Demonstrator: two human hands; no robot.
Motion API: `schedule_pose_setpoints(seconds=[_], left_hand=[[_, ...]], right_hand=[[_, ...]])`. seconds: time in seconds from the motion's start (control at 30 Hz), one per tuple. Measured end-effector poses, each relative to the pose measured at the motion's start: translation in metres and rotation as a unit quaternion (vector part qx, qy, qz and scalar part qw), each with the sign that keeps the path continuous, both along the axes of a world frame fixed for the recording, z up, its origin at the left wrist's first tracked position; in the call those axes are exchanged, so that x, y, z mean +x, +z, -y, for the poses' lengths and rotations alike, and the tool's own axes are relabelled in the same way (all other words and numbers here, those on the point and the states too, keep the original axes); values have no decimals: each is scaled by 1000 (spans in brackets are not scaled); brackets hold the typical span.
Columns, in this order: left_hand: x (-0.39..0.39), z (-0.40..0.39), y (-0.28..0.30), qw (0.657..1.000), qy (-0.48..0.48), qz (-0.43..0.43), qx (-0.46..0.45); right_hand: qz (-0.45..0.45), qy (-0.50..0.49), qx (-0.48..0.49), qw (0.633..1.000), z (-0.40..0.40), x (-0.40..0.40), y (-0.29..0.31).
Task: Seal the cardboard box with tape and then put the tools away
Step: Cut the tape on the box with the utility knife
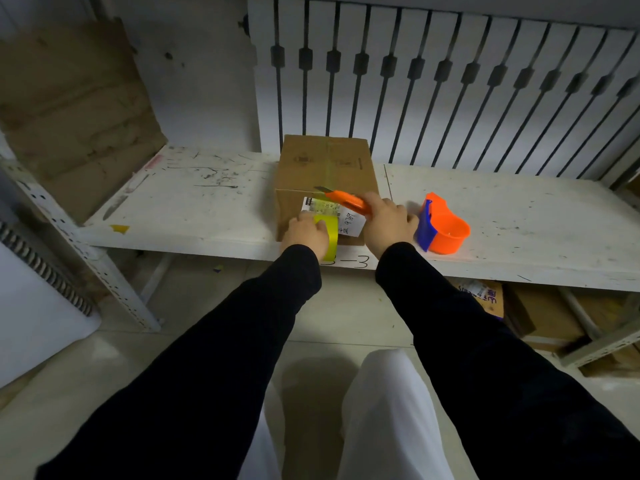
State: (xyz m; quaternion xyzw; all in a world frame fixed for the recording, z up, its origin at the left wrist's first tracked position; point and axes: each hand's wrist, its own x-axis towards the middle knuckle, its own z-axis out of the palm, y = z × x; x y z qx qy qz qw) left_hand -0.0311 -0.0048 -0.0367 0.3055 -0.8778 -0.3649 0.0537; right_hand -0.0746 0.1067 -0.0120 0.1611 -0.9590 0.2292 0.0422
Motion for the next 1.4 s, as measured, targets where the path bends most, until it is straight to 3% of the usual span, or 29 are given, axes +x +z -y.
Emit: schedule_pose_setpoints(seconds=[0.2, 0.37, 0.77, 1.4], left_hand=[[-10, 11, -3, 974, 36, -45, 217], [-18, 12, 0, 947, 42, -102, 301], [-26, 9, -6, 947, 134, -125, 265], [-39, 9, -1, 964, 162, -70, 200]], right_hand=[[-58, -7, 15, 998, 2, -8, -9], [-66, -8, 18, 998, 2, -14, -11], [-101, -1, 75, 992, 3, -18, -11], [-127, -7, 172, 977, 11, -18, -5]])
